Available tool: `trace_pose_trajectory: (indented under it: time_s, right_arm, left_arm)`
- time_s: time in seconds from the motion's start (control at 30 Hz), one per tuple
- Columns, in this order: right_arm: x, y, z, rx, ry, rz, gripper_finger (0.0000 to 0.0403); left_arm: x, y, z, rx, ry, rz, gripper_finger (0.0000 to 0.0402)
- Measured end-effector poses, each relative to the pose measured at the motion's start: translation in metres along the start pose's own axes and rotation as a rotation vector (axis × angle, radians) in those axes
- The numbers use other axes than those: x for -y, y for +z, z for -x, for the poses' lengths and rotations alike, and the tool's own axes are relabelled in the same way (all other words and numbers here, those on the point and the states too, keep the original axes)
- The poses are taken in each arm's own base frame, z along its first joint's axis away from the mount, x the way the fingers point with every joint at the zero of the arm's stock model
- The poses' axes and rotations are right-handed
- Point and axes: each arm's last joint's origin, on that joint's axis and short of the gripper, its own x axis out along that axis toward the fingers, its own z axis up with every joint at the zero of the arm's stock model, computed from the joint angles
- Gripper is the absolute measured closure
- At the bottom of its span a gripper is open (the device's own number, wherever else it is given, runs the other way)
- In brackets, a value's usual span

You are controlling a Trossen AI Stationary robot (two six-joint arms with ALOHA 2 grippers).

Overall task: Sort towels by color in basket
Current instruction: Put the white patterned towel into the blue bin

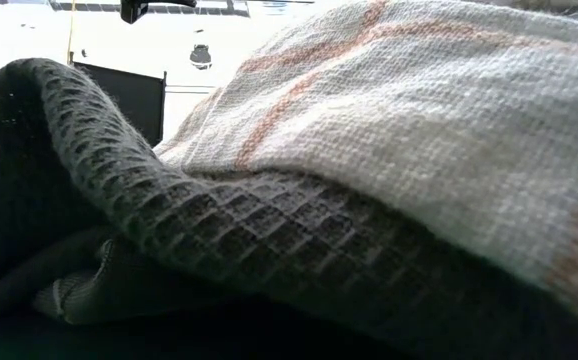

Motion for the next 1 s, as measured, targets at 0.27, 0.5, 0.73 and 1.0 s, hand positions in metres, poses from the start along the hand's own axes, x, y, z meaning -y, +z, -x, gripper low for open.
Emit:
trace_pose_trajectory:
  time_s: [0.27, 0.5, 0.73, 1.0]
  right_arm:
    - [0.040, -0.011, -0.009, -0.143, -0.055, -0.146, 0.0162]
    - [0.022, -0.001, -0.018, -0.080, 0.096, -0.099, 0.0171]
    - [-0.019, 0.018, -0.036, 0.075, 0.159, -0.046, 0.0184]
    - [-0.043, 0.018, -0.066, -0.010, 0.171, 0.037, 0.0207]
  left_arm:
    - [0.000, 0.000, 0.000, 0.001, -0.001, 0.016, 0.0183]
    - [0.000, 0.000, 0.000, 0.001, -0.001, 0.026, 0.0183]
    - [0.000, 0.000, 0.000, 0.001, -0.001, 0.025, 0.0183]
    - [0.001, -0.001, 0.000, -0.006, -0.005, 0.030, 0.0183]
